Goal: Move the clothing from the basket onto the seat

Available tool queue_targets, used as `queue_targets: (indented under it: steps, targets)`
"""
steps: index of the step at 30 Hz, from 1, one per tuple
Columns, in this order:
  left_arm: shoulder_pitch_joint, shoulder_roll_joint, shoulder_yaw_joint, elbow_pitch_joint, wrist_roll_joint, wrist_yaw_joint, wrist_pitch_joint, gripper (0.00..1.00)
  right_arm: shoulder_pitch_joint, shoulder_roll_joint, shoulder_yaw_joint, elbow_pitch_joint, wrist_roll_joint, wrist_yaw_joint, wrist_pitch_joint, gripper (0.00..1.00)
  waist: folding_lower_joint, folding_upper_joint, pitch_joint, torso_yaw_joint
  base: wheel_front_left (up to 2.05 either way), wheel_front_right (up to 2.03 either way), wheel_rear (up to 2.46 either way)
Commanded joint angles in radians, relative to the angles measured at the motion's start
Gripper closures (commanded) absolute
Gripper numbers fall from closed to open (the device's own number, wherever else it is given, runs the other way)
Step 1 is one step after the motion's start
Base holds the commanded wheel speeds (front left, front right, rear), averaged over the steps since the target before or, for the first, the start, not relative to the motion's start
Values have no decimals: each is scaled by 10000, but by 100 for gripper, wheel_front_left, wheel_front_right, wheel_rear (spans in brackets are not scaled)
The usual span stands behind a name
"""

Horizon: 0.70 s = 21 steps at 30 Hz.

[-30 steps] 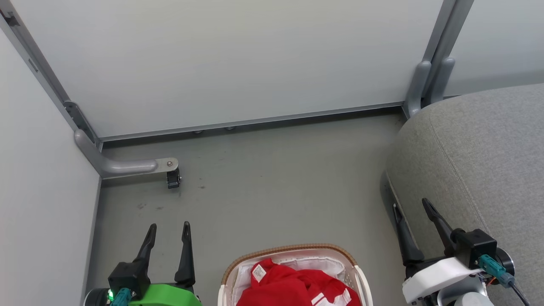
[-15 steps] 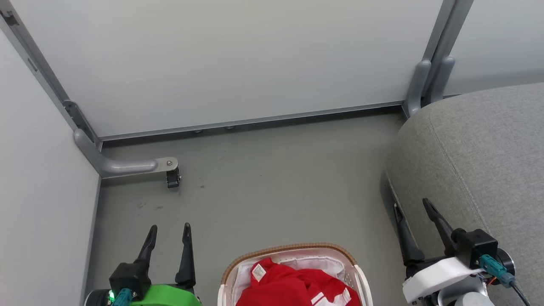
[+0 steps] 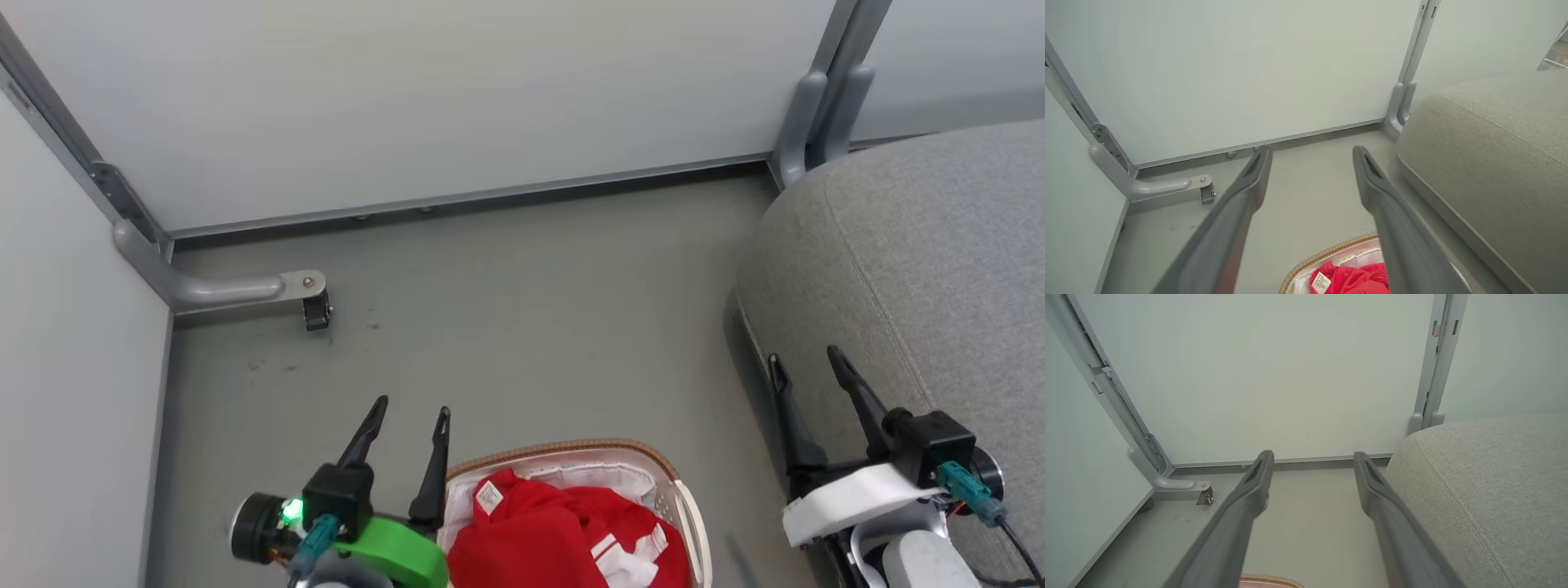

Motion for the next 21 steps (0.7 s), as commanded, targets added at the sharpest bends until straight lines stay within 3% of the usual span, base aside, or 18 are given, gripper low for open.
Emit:
queue_targets:
  steps: [1, 13, 21]
  targets:
    - [-394, 56, -156, 149, 182, -65, 3, 0, -224, -59, -77, -78, -74, 1, -21, 0, 0, 0, 586, -175, 0, 0, 0]
    - [-3181, 59, -2485, 3154, 877, -407, 5, 0, -1765, -51, -314, -511, -179, -1, -20, 0, 0, 0, 3364, -884, 0, 0, 0]
    - [-4751, 63, -4292, 5495, 729, -507, 3, 0, -2472, -47, -271, -648, 148, -1, -20, 0, 0, 0, 4946, -1471, 0, 0, 0]
